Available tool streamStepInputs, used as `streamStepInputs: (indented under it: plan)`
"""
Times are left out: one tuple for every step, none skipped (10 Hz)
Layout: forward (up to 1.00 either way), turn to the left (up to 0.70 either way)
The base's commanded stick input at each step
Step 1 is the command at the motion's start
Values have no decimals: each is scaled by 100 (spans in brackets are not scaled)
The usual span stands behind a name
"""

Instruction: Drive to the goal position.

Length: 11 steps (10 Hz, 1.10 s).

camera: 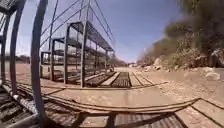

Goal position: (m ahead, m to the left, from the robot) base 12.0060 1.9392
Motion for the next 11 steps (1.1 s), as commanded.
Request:
streamStepInputs:
  plan:
    - [70,0]
    - [70,0]
    - [70,0]
    - [70,0]
    - [70,0]
    - [70,0]
    - [70,0]
    - [70,0]
    - [70,0]
    - [70,0]
    - [70,0]
